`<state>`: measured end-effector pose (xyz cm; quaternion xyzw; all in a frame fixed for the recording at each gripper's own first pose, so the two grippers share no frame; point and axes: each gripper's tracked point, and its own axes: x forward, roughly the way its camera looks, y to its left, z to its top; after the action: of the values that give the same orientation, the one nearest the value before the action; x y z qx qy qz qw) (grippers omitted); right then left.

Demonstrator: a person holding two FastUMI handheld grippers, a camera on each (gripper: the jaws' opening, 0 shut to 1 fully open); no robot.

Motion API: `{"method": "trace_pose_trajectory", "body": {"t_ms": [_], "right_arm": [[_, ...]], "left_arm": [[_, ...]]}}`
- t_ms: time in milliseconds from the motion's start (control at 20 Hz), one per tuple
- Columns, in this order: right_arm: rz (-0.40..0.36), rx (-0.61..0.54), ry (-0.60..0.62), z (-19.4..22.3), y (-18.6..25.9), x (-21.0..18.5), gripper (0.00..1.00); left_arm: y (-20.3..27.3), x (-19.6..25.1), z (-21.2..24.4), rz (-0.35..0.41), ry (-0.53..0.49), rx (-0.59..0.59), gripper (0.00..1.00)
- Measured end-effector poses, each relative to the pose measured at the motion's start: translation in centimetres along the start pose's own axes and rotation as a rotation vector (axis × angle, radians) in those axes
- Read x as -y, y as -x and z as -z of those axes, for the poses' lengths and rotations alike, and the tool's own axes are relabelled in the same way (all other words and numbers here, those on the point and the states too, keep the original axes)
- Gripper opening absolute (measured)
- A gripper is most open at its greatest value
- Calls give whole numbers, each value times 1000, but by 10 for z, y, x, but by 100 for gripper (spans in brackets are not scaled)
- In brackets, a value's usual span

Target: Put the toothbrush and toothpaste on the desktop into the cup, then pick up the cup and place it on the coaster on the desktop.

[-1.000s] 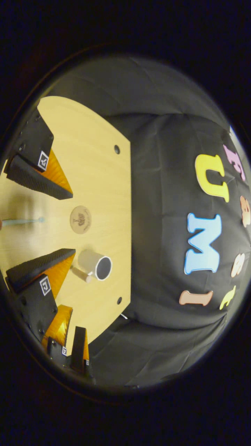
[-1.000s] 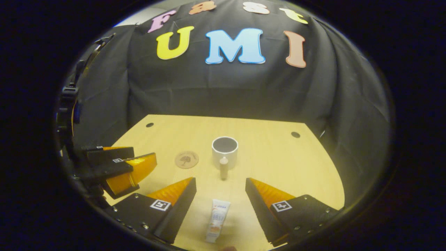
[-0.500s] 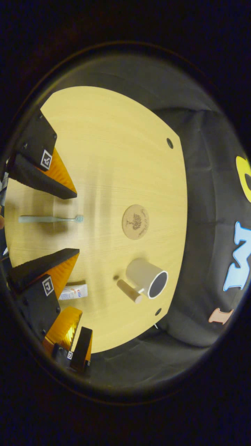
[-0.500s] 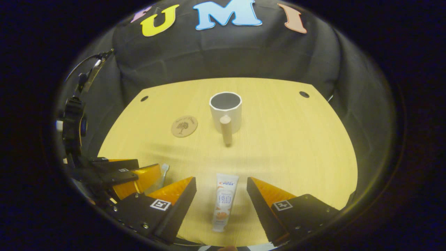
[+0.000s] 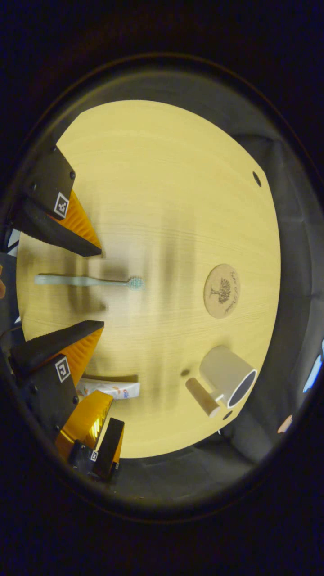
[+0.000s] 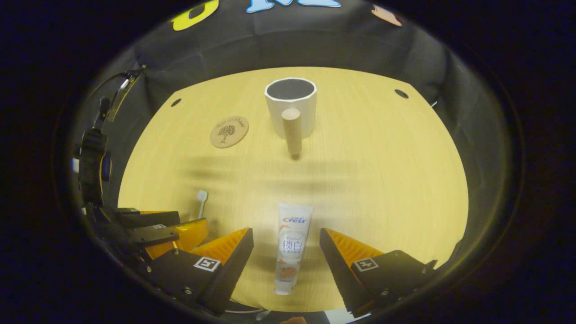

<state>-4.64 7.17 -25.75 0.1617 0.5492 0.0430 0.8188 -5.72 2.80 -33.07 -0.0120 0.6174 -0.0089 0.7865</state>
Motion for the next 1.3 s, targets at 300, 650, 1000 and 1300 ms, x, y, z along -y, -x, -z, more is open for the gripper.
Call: {"method": "trace_pose_trajectory", "body": {"t_ms": [300, 650, 1000, 1300], "right_arm": [[-11, -96, 4, 17, -16, 0, 92], [-33, -163, -28, 23, -29, -1, 92], [-34, -189, -36, 27, -37, 1, 91], [-24, -208, -24, 34, -36, 3, 73]], "left_arm": [[-8, -6, 19, -15, -25, -124, 95], [-12, 1, 29, -28, -37, -180, 94], [-13, -9, 28, -108, -45, -171, 66], [-14, 0, 28, -101, -63, -139, 45]]}}
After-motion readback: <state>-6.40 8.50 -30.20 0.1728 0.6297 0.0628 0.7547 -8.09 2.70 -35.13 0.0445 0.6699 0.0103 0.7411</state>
